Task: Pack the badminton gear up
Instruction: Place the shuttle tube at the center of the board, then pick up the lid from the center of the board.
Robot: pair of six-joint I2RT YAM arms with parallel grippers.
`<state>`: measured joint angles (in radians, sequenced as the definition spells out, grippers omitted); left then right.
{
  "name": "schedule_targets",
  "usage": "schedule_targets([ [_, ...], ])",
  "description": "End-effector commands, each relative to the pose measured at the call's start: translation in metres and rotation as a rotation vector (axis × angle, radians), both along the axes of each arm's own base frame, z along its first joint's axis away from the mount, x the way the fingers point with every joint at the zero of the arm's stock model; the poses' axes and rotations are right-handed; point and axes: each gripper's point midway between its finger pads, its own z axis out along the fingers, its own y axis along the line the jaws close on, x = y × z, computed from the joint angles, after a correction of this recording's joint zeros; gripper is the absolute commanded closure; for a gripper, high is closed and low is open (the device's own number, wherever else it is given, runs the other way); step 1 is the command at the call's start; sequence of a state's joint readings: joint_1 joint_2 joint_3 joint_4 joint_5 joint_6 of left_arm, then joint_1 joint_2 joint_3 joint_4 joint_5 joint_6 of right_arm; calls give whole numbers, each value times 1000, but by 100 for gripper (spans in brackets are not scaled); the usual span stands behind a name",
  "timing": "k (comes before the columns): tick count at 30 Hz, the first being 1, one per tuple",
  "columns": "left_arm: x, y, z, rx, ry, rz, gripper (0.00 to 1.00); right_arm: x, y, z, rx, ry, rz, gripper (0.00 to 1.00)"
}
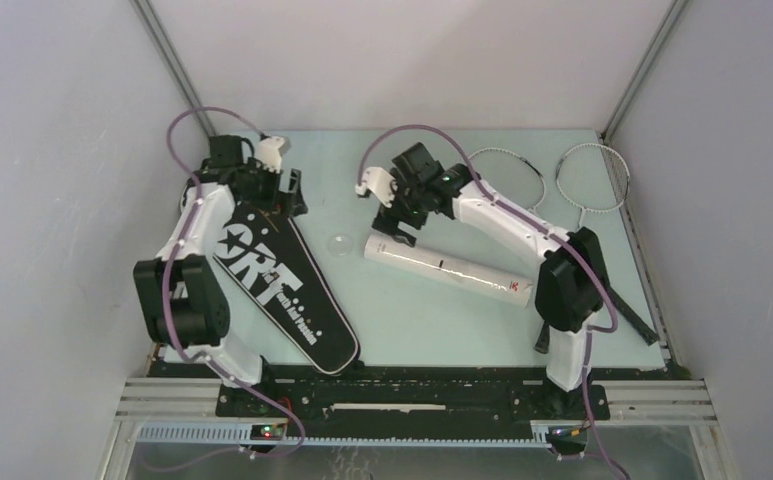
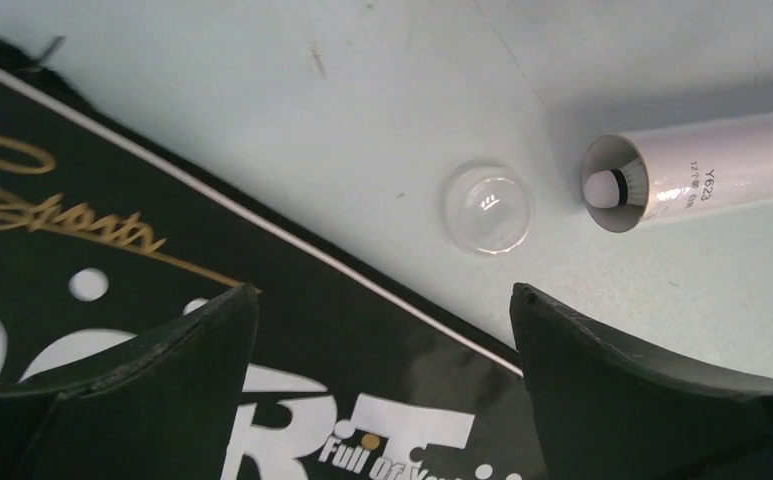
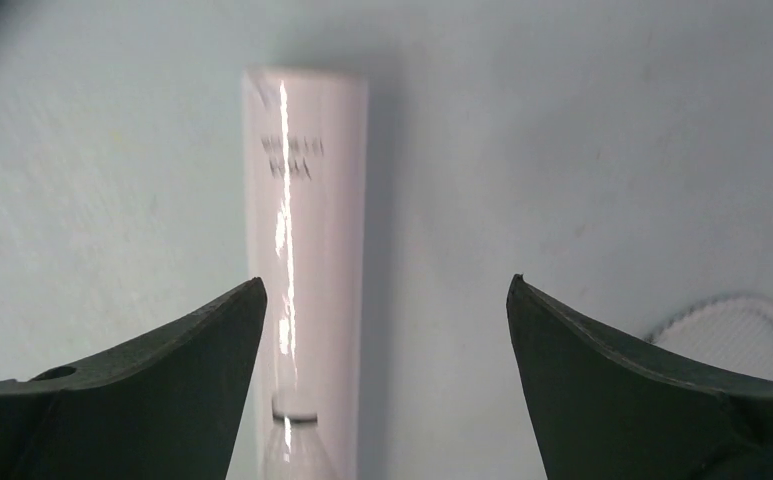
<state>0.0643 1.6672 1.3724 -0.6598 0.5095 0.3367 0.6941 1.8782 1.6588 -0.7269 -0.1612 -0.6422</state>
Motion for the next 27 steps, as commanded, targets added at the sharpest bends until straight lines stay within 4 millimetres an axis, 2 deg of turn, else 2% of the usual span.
schedule_targets([
  [1,-7,19,26,-43,-81,88,0,-14,48,-1,32,95,61,1],
  [3,-10,34,35,-53,-101,156,0,-12,75,3,82,126,63,1],
  [6,-17,58,48,-59,-120,254,0,-8,111,-4,133,160,59,1],
  [11,-33,86,66,-11,-170,331,0,-2,151,-22,147,139,50,1],
  [15,-45,96,76,38,-214,359,0,6,168,-41,151,125,29,0],
  [19,-53,97,82,60,-246,355,0,13,176,-56,150,133,7,0],
  [27,-55,92,77,42,-231,330,0,19,176,-88,115,150,-33,0],
])
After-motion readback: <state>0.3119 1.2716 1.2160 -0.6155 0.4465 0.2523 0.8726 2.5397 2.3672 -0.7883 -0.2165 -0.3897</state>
